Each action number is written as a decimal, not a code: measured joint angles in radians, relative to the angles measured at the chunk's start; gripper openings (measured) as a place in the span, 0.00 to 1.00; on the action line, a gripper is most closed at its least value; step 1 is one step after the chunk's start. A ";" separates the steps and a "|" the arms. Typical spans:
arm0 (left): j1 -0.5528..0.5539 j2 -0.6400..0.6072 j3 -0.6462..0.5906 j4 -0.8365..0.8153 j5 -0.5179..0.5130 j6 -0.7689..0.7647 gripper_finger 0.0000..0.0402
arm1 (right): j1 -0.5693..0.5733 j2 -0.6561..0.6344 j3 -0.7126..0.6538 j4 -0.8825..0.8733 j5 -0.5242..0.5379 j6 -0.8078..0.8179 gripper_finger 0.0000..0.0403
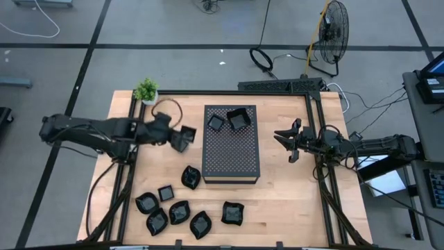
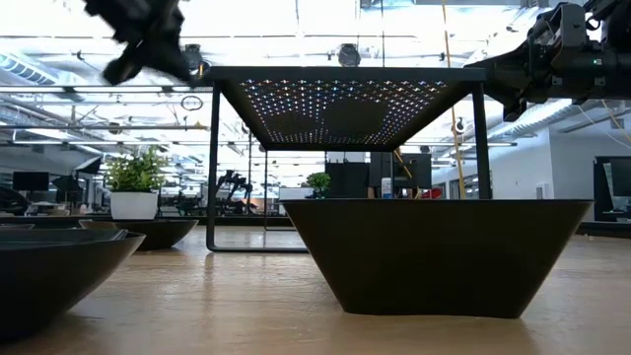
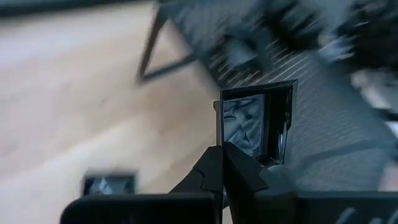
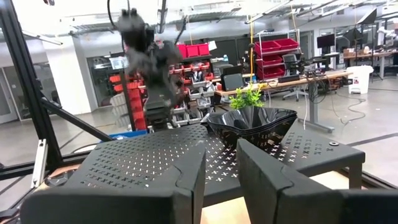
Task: Pick & Place Mini shaped plates
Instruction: Stack the black square plate on top of the black square plates on the shelf
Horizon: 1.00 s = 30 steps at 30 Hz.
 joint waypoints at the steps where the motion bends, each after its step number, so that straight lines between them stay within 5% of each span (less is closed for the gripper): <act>1: 0.015 0.008 0.030 0.013 0.009 0.045 0.01 | 0.000 0.000 0.000 0.000 0.000 0.000 0.19; 15: 0.238 0.455 0.458 -0.049 0.197 0.416 0.01 | 0.000 0.000 0.000 -0.003 0.000 0.042 0.19; 30: 0.274 0.576 0.478 -0.067 0.205 0.403 0.07 | 0.000 0.000 0.000 0.000 0.000 0.042 0.19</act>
